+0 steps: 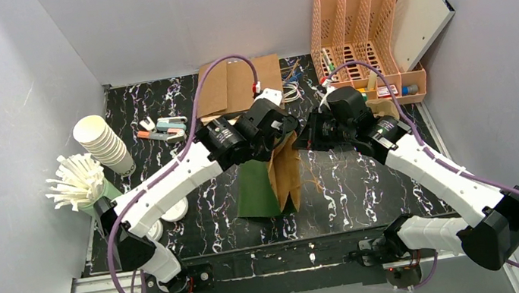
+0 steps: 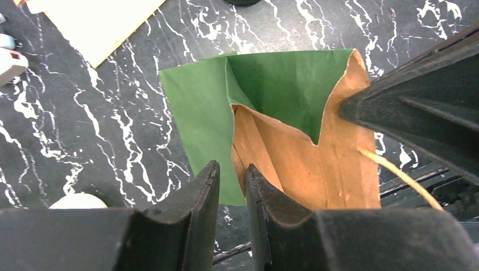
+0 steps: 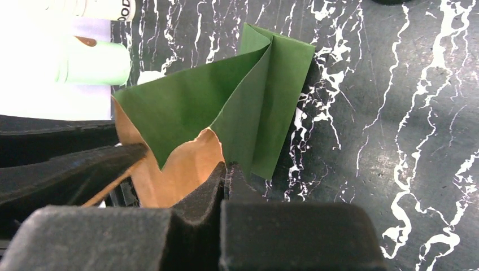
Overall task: Pack the takeout coffee
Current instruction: Open the takeout bag.
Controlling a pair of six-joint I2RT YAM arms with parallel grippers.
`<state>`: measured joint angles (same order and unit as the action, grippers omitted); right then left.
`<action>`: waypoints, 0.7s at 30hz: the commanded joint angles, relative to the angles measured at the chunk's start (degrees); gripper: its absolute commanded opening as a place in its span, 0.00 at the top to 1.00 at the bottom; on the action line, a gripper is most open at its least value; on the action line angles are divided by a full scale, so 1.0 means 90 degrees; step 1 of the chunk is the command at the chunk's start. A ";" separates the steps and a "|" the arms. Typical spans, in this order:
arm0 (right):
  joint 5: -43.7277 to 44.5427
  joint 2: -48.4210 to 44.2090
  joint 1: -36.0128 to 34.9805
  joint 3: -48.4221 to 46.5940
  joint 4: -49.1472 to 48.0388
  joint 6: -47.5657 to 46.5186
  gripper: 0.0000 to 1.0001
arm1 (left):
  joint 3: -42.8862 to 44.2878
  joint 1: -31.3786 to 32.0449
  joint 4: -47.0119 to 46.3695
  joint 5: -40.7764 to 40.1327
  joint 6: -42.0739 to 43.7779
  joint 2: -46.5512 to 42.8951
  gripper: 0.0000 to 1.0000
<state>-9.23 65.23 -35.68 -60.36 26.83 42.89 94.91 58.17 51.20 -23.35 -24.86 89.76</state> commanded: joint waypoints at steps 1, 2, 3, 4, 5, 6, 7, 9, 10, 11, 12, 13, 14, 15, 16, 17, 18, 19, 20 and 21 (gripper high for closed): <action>0.0362 -0.0103 0.0010 -0.0388 0.0089 -0.0201 0.99 | 0.0439 -0.0125 0.0631 -0.0166 0.0301 -0.0139 0.80; 0.0391 -0.0079 0.0017 -0.0418 0.0118 -0.0226 0.99 | 0.0522 -0.0134 0.0697 -0.0176 0.0353 -0.0092 0.82; 0.0425 -0.0057 0.0014 -0.0451 0.0148 -0.0247 0.99 | 0.0631 -0.0138 0.0754 -0.0178 0.0398 -0.0048 0.83; 0.0472 -0.0038 0.0015 -0.0488 0.0201 -0.0274 0.99 | 0.0733 -0.0144 0.0813 -0.0171 0.0450 0.0012 0.86; 0.0538 -0.0025 0.0010 -0.0515 0.0233 -0.0295 0.99 | 0.0850 -0.0145 0.0860 -0.0164 0.0517 0.0063 0.89; 0.0592 -0.0013 0.0017 -0.0540 0.0245 -0.0319 0.99 | 0.1029 -0.0154 0.0926 -0.0160 0.0580 0.0122 0.94; 0.0649 0.0000 0.0013 -0.0574 0.0268 -0.0364 0.99 | 0.1204 -0.0162 0.1018 -0.0166 0.0643 0.0186 0.97; 0.0859 0.0030 0.0011 -0.0689 0.0369 -0.0454 0.99 | 0.1684 -0.0165 0.1331 -0.0229 0.0742 0.0382 1.00; 0.0970 0.0057 0.0012 -0.0766 0.0459 -0.0500 0.99 | 0.1961 -0.0165 0.1559 -0.0298 0.0788 0.0512 1.00; 0.1241 0.0082 0.0017 -0.0856 0.0547 -0.0557 0.99 | 0.2284 -0.0165 0.1803 -0.0375 0.0824 0.0660 1.00; 0.1451 0.0110 0.0010 -0.0933 0.0625 -0.0607 0.99 | 0.2603 -0.0165 0.2040 -0.0447 0.0866 0.0797 1.00; 0.1711 0.0140 0.0010 -0.0999 0.0708 -0.0647 0.99 | 0.2890 -0.0165 0.2274 -0.0493 0.0912 0.0952 1.00; 0.1881 0.0168 0.0010 -0.1057 0.0785 -0.0661 0.99 | 0.3168 -0.0165 0.2472 -0.0518 0.0945 0.1075 1.00; 0.2029 0.0182 0.0012 -0.1095 0.0843 -0.0663 0.99 | 0.3396 -0.0162 0.2664 -0.0529 0.0984 0.1225 1.00; 0.2113 0.0183 0.0010 -0.1105 0.0864 -0.0663 0.99 | 0.3604 -0.0164 0.2806 -0.0530 0.1012 0.1337 1.00; 0.2175 0.0184 0.0010 -0.1106 0.0859 -0.0664 0.99 | 0.3726 -0.0165 0.2879 -0.0523 0.1031 0.1412 1.00; 0.2206 0.0181 0.0016 -0.1099 0.0845 -0.0673 0.99 | 0.3754 -0.0160 0.2867 -0.0495 0.1058 0.1438 1.00; 0.2228 0.0183 0.0012 -0.1094 0.0831 -0.0686 0.99 | 0.3740 -0.0164 0.2821 -0.0449 0.1092 0.1436 1.00; 0.2269 0.0191 0.0010 -0.1089 0.0835 -0.0695 0.99 | 0.3731 -0.0165 0.2772 -0.0413 0.1103 0.1439 1.00; 0.2312 0.0202 0.0011 -0.1082 0.0842 -0.0713 0.99 | 0.3719 -0.0165 0.2739 -0.0391 0.1116 0.1443 1.00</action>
<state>6.39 66.83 -35.70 -67.96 33.56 37.93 126.72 57.08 71.02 -26.39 -16.56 103.15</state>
